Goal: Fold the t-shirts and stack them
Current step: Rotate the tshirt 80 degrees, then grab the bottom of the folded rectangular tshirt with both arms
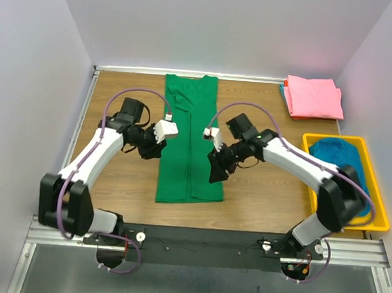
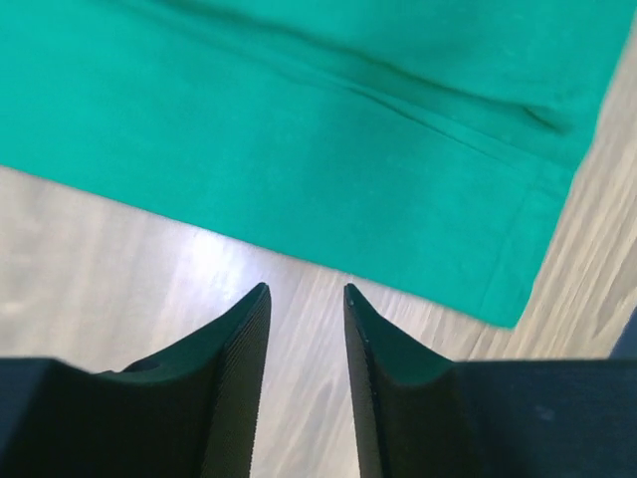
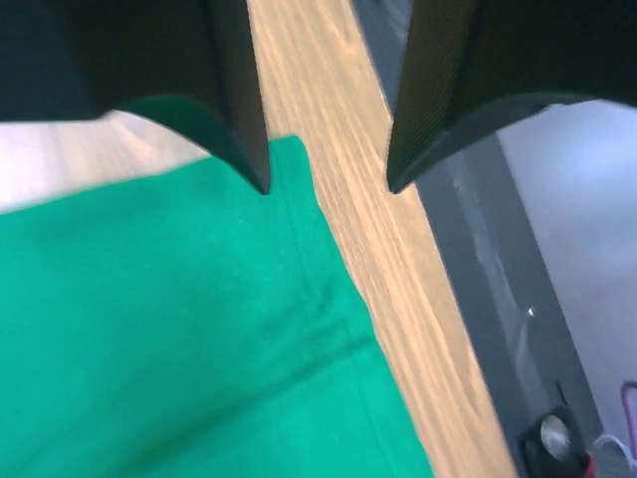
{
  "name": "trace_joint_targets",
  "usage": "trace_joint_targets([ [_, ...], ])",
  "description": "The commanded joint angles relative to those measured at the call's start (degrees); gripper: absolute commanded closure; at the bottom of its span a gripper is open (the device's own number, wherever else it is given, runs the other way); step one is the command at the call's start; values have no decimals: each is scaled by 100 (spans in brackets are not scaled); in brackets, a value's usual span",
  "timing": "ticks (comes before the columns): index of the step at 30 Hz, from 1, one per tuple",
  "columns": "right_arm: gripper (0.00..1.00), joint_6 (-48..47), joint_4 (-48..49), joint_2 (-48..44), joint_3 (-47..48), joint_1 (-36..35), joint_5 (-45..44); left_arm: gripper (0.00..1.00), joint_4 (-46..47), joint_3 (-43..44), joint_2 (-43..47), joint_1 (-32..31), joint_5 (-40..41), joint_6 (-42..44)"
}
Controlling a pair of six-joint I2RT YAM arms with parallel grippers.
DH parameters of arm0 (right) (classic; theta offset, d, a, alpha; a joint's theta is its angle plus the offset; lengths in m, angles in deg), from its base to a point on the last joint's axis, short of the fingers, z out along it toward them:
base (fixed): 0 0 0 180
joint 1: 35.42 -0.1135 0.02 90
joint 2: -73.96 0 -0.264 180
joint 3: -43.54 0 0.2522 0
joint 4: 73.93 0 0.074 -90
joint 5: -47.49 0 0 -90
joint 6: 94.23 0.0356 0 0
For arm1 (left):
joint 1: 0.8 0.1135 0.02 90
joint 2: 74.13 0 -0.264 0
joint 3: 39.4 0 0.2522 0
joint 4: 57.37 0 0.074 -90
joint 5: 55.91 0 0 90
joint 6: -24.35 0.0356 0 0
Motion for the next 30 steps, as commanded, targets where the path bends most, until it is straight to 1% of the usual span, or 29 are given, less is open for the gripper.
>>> trace_joint_targets([
  [1, 37, -1019, -184, -859, -207, -46, -841, 52, -709, -438, 1078, -29, -294, 1825],
  [2, 36, -1214, -212, -930, -278, -55, -1001, 49, -737, -710, 1290, -38, -294, 2084],
  [3, 33, -1451, -203, -1035, -374, -46, -1159, 45, -737, -852, 1693, -55, -303, 2312],
  [4, 30, -1958, -186, -1237, -593, -46, -1326, 40, -659, -983, 1897, -64, -285, 2698],
  [5, 28, -2163, -142, -1343, -673, -55, -1380, 38, -658, -1089, 2064, -99, -277, 2875],
  [6, 24, -2339, -107, -1414, -752, -63, -1389, 36, -649, -1290, 2310, -152, -259, 3086],
  [7, 23, -2637, -37, -1528, -884, -90, -1345, 35, -606, -1388, 2399, -292, -181, 3375],
  [8, 23, -2788, -10, -1529, -885, -99, -1293, 35, -605, -1485, 2435, -397, -180, 3378],
  [9, 22, -2937, 112, -1607, -1059, -125, -1179, 35, -544, -1695, 2461, -485, -23, 3665],
  [10, 21, -3191, 200, -1643, -1156, -195, -1134, 35, -483, -1810, 2462, -695, 57, 3773],
  [12, 21, -3386, 489, -1669, -1472, -326, -1151, 35, -237, -2125, 2418, -890, 259, 3992],
  [14, 21, -3597, 771, -1626, -1657, -625, -1248, 36, -44, -2320, 2330, -1266, 356, 4046],
  [17, 22, -3782, 1018, -1564, -1948, -906, -1415, 39, 54, -2452, 2233, -1593, 426, 4073],
  [19, 23, -3948, 1272, -1468, -2158, -1012, -1546, 41, 238, -2584, 2128, -1874, 619, 4038],
  [21, 24, -4055, 1379, -1397, -2247, -1056, -1608, 42, 326, -2654, 2066, -2024, 751, 4029],
  [24, 29, -4178, 1493, -1274, -2335, -1118, -1705, 46, 476, -2743, 1794, -2367, 1015, 3906],
  [27, 30, -4187, 1598, -1195, -2458, -1188, -1802, 46, 502, -2725, 1610, -2507, 1173, 3862],
  [29, 33, -4143, 1669, -1081, -2458, -1232, -1907, 46, 485, -2699, 1556, -2709, 1305, 3748],
  [30, 36, -4117, 1713, -1037, -2441, -1241, -1951, 46, 459, -2629, 1513, -2806, 1366, 3687],
])
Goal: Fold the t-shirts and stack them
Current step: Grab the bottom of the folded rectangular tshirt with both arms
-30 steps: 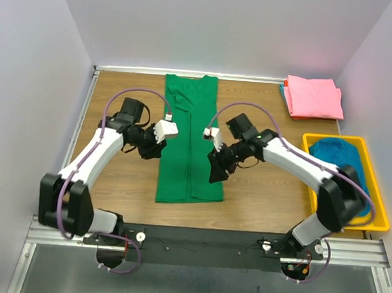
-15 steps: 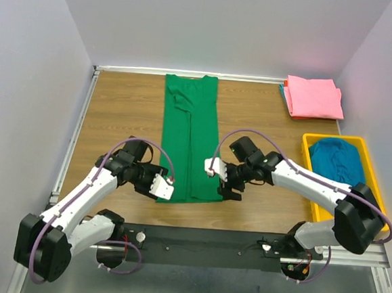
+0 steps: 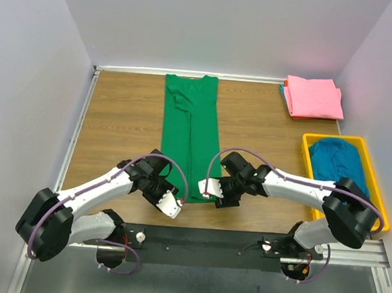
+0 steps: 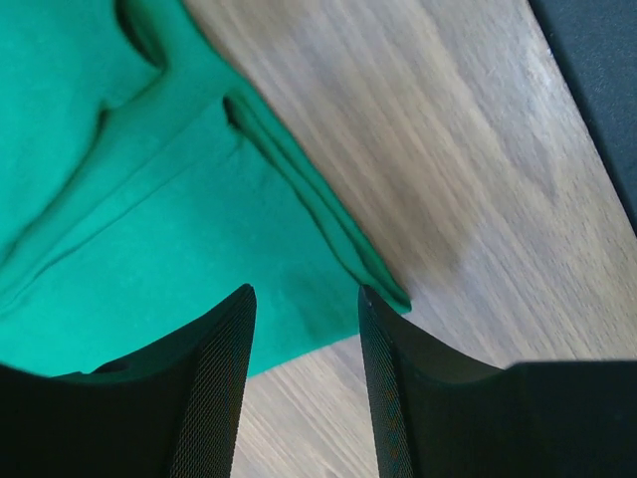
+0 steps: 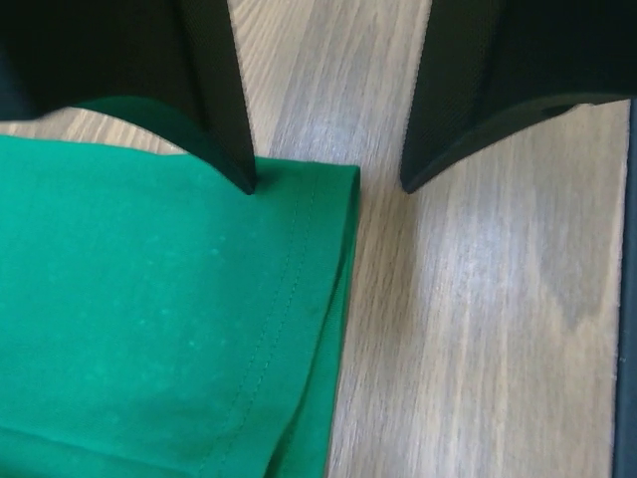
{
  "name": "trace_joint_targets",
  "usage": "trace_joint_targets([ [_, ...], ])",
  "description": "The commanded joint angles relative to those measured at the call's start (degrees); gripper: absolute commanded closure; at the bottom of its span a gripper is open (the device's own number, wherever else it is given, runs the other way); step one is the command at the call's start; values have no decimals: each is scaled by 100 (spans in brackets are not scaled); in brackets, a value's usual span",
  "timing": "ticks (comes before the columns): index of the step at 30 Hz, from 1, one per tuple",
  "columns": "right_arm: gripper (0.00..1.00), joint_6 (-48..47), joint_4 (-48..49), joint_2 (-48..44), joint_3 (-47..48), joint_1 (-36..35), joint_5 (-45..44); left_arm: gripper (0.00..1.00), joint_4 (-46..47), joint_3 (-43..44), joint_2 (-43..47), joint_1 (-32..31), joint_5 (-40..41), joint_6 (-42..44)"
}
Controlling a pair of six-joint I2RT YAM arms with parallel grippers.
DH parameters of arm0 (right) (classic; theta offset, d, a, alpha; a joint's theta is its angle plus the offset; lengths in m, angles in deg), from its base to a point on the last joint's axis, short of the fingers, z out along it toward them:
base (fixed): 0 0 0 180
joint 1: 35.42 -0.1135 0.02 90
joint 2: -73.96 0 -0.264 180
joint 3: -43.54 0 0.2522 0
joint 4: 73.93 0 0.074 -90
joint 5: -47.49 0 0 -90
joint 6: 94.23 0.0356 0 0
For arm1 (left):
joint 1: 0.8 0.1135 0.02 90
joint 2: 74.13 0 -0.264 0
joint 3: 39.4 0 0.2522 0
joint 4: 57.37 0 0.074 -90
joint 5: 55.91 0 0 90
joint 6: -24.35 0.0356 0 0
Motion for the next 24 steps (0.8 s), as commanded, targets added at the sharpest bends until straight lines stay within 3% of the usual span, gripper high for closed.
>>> trace_joint_targets([
  [1, 39, -75, 367, 253, -54, -94, -310, 46, 30, 114, -120, -341, 434, -224],
  [4, 46, -14, 402, 341, -80, -146, -310, 45, -216, 413, -217, -605, 531, -523],
  [12, 47, 153, 569, 499, -247, -270, -486, 42, -68, 361, -427, -1553, 1302, -1226],
  [21, 49, 197, 604, 499, -387, -269, -582, 42, 205, 186, -1122, -1853, 1962, -1446],
  [24, 51, 215, 639, 534, -405, -269, -618, 49, 372, 27, -1272, -1853, 2104, -1446],
])
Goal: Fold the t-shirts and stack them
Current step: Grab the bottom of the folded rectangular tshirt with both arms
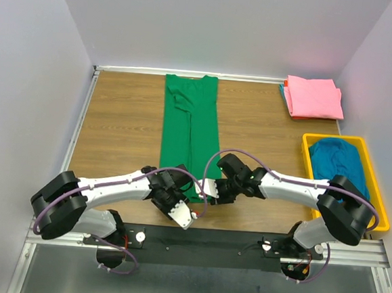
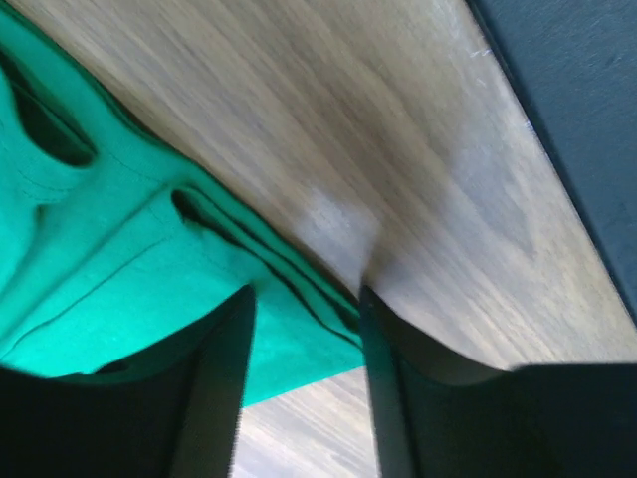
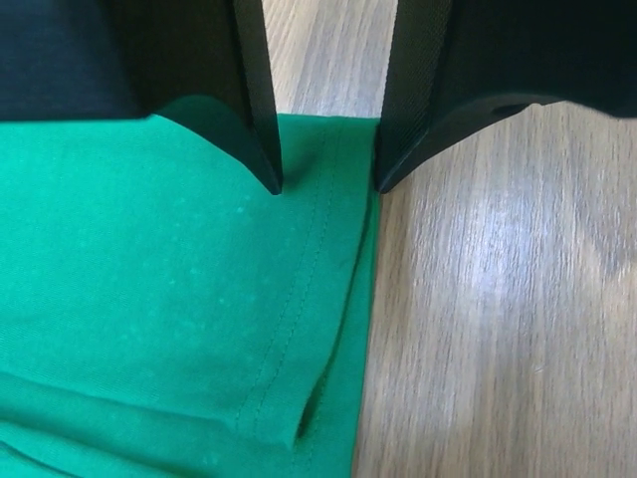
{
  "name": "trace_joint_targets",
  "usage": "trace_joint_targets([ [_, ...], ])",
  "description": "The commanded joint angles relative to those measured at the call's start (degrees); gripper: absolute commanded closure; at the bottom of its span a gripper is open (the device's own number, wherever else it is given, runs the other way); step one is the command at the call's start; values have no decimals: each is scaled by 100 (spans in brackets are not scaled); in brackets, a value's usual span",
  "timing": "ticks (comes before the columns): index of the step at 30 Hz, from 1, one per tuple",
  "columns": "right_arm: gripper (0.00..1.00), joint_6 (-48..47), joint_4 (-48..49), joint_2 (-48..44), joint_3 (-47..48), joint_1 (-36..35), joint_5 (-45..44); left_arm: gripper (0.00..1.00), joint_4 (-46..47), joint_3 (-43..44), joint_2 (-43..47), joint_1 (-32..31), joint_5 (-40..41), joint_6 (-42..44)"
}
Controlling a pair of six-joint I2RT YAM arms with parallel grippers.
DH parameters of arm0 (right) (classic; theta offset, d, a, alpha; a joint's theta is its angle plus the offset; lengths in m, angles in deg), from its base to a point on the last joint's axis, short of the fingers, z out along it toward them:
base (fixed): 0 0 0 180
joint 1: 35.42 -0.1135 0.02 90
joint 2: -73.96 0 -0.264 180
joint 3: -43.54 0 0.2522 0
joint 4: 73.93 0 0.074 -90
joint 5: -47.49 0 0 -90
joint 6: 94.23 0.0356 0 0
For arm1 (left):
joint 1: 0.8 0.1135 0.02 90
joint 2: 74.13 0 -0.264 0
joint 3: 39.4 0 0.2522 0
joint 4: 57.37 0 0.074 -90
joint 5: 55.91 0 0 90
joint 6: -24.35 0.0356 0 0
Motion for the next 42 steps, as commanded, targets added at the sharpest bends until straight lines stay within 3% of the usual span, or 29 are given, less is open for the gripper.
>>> trace_joint_targets([
  [1, 55, 44, -69, 277, -296, -53, -408, 52, 320, -395, -330, -17, 474, -80],
  [3, 61, 88, -43, 320, -287, -53, -408, 66, 364, -369, -339, -26, 351, -89],
  [5, 73, 158, -43, 347, -261, -53, -417, 80, 373, -325, -304, -17, 176, -115],
  [9, 96, 264, -43, 233, -234, -53, -434, 96, 373, -298, -24, -17, 17, -168],
  [11, 99, 351, -51, 76, -234, -53, -461, 100, 364, -281, 144, -9, -45, -238],
  [20, 99, 782, -384, -890, -41, -62, -382, 100, -179, 211, 1224, 35, -369, -309],
  [29, 100, 1204, -921, -1340, 389, -62, -468, 100, -559, 659, 1726, 70, -696, -519],
  [33, 99, 863, -930, -1332, 565, 8, -760, 100, -418, 686, 1832, 587, -590, -169],
  [42, 100, 177, -948, -445, 1434, 966, -180, 100, -76, 1116, 1130, 1933, -766, 894],
])
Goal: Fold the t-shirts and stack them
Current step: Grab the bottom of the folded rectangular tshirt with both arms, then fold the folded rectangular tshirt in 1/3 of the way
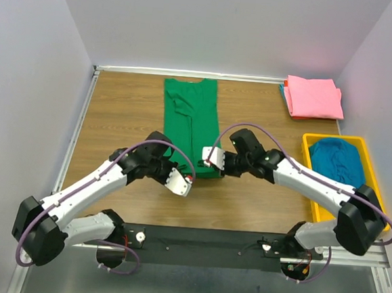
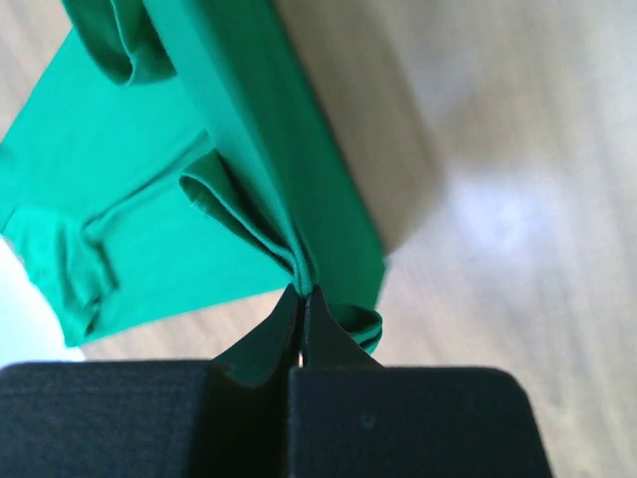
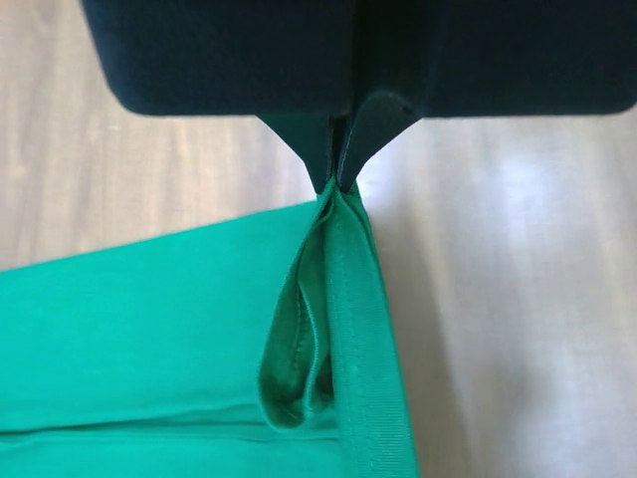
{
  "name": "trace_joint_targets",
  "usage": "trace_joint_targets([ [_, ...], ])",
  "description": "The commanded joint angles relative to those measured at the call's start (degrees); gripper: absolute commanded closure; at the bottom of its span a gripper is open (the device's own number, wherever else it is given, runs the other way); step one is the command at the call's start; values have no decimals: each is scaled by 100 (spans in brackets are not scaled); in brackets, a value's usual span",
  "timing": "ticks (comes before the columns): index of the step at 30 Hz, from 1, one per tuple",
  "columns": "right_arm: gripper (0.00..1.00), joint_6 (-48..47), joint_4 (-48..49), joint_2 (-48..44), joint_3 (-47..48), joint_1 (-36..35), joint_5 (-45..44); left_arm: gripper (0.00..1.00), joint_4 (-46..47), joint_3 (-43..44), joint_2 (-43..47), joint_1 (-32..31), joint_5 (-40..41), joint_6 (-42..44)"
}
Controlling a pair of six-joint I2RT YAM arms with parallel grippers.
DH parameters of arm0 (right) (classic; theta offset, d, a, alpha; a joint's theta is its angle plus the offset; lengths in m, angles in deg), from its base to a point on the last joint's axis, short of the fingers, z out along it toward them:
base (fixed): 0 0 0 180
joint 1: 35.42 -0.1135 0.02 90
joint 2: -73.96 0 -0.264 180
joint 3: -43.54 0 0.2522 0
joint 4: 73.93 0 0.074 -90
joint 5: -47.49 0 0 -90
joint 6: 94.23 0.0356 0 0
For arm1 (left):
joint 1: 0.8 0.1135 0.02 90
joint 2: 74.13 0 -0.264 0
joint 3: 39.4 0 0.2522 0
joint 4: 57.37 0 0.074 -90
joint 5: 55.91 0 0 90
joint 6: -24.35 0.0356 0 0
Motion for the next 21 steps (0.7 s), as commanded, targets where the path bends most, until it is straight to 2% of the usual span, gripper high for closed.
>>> trace_joint_targets([
  [1, 99, -483, -133, 501, 597, 308, 255, 100, 326, 290, -328, 464, -204, 730],
  [9, 99, -1362, -133, 1469, 1548, 897, 537, 100, 758, 1045, -1532, 1492, -502, 1496],
  [21, 99, -2136, -133, 2972, 2937, 1548, 871, 100, 1075, 2066, -2913, 2170, -784, 2244],
])
